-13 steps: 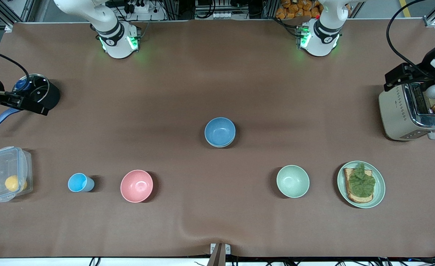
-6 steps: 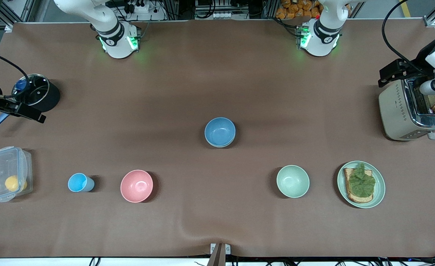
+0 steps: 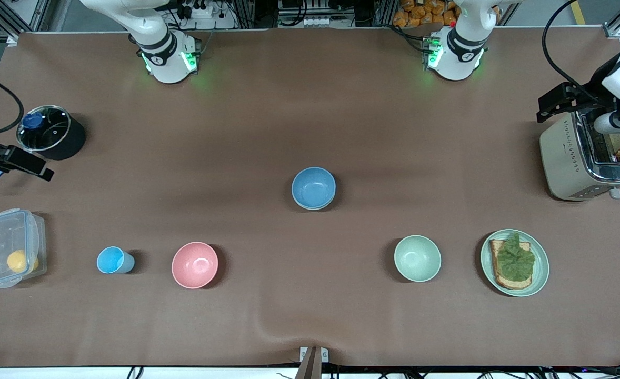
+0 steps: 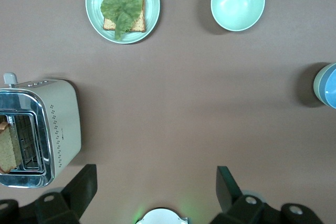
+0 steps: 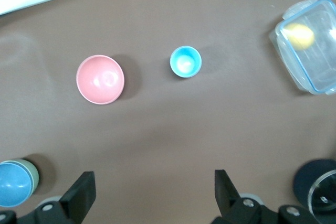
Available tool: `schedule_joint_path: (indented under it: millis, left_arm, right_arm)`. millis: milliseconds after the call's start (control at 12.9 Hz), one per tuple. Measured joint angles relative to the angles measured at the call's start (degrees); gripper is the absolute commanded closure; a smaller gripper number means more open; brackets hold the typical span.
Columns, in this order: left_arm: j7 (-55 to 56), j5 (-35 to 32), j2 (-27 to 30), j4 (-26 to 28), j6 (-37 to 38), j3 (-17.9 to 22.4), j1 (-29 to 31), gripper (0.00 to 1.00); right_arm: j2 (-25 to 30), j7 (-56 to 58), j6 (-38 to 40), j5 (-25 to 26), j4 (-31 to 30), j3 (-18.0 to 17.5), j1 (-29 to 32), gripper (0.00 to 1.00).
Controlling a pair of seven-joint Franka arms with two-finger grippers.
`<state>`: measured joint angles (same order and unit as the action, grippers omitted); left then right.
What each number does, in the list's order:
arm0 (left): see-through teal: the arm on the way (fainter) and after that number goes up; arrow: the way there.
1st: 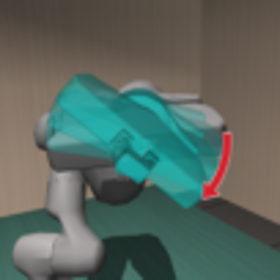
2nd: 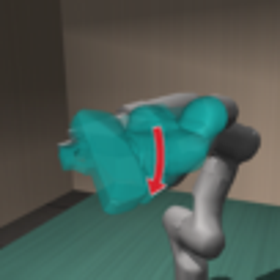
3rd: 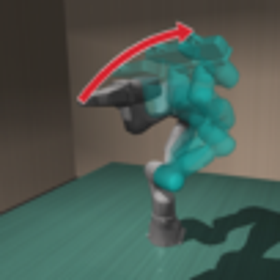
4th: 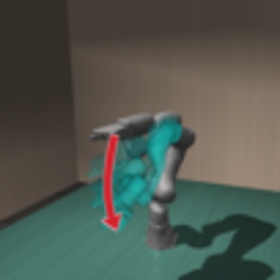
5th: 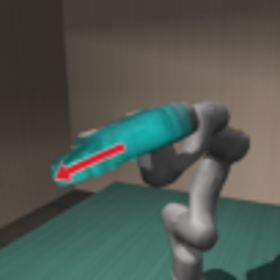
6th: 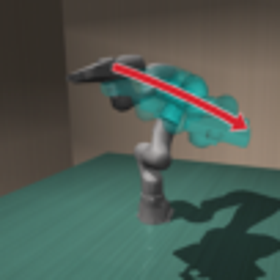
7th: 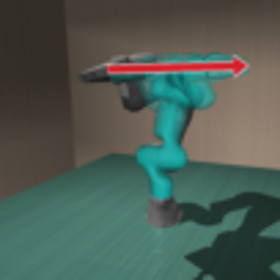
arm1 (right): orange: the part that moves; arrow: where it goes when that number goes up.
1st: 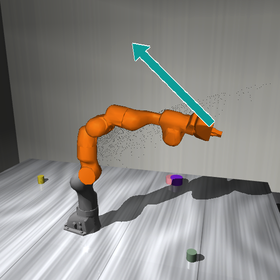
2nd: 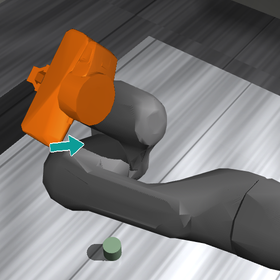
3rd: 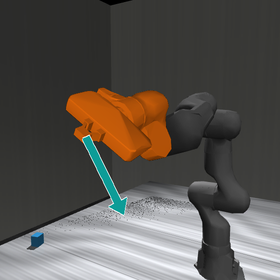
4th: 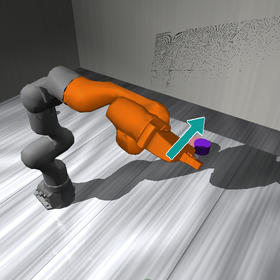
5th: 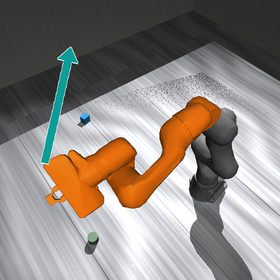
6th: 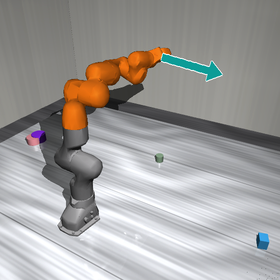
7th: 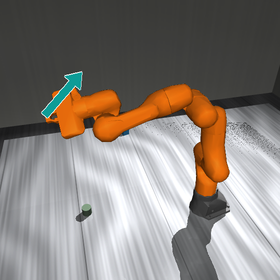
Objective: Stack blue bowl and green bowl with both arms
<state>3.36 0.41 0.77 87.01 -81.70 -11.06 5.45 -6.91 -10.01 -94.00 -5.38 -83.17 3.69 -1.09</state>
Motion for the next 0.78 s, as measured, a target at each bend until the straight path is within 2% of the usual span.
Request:
schedule_joint_path:
  millis: [78,233,466,777]
  left_arm:
    - [0.0,0.0,0.0,0.0,0.0,0.0,-0.3,0.0]
    - [0.0,0.0,0.1,0.0,0.0,0.0,-0.5,0.0]
    - [0.0,0.0,0.1,0.0,-0.1,0.0,-0.5,0.0]
    - [0.0,0.0,0.1,0.0,-0.1,0.1,-0.6,0.0]
  right_arm:
    - [2.0,0.0,-2.0,0.2,-3.4,-2.7,2.0,0.0]
    - [4.4,0.0,-3.1,0.8,-7.0,-4.7,3.4,0.0]
    - [5.6,0.0,-3.3,2.3,-9.5,-5.2,3.6,0.0]
    - [5.7,0.0,-3.4,2.7,-9.6,-5.1,3.9,0.0]
